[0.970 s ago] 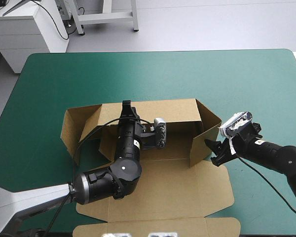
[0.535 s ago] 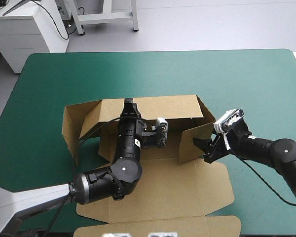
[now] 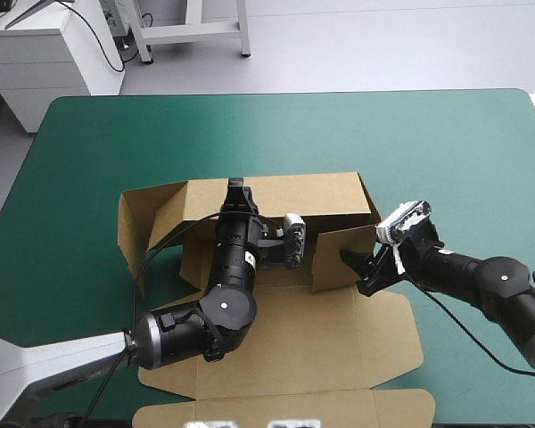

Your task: Fold the box

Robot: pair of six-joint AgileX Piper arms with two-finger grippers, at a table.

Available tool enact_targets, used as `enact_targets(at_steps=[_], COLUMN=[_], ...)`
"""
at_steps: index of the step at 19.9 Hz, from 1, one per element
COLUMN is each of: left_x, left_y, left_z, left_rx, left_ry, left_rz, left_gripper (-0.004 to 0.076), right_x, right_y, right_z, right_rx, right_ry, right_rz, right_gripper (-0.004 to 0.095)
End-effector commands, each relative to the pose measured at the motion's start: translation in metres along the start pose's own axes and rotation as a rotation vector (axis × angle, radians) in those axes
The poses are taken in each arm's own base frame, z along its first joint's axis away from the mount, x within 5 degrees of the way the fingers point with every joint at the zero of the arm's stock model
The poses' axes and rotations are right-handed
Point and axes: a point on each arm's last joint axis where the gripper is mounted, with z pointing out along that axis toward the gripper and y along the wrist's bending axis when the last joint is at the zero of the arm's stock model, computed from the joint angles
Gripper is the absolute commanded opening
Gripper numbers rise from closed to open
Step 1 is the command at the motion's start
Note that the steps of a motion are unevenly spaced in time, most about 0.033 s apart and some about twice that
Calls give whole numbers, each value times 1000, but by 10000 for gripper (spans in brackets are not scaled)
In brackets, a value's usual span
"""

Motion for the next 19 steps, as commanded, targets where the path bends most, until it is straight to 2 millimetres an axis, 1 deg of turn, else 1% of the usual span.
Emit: enact_targets(at_steps=[1,4,7,8,9,11,12,13,14,15,16,19], left_x=[3,3,2,2,2,2,2,2,2,2,2,2], left_y=[23,23,23,23,23,23,23,23,23,23,23,23], left_z=[-10,-10,-10,-10,-10,-10,-10,-10,-10,-10,-10,-10], left_rx=[-103,-103,-100,-100,-100,-100,-100,-100,-100,-100,-100,-101], left_ry=[-26,-26,-35,-35,-35,-35,-35,-35,-35,-35,-35,-33], left_rz=[-16,-16,-16,-16,-16,-16,-16,-16,-16,-16,-16,-16], left_gripper=[-8,-8,-8,-8,-8,-8,-8,-8,-8,-8,-8,-8], right_x=[-15,-20,-18,-17,-16,-15,-16,-17,-17,-18,-19,-19], right_y=[6,14,19,20,20,16,15,15,16,16,16,16], right_z=[3,7,21,24,30,33,32,32,31,30,30,29], right_rx=[108,163,231,236,250,288,299,300,299,299,299,298], right_ry=[-69,-98,-87,-78,-64,-63,-67,-70,-74,-77,-82,-87], right_rz=[-21,-19,-43,-49,-51,-40,-38,-38,-36,-36,-33,-8], right_gripper=[647,643,578,571,553,495,431,342,204,107,-16,-18])
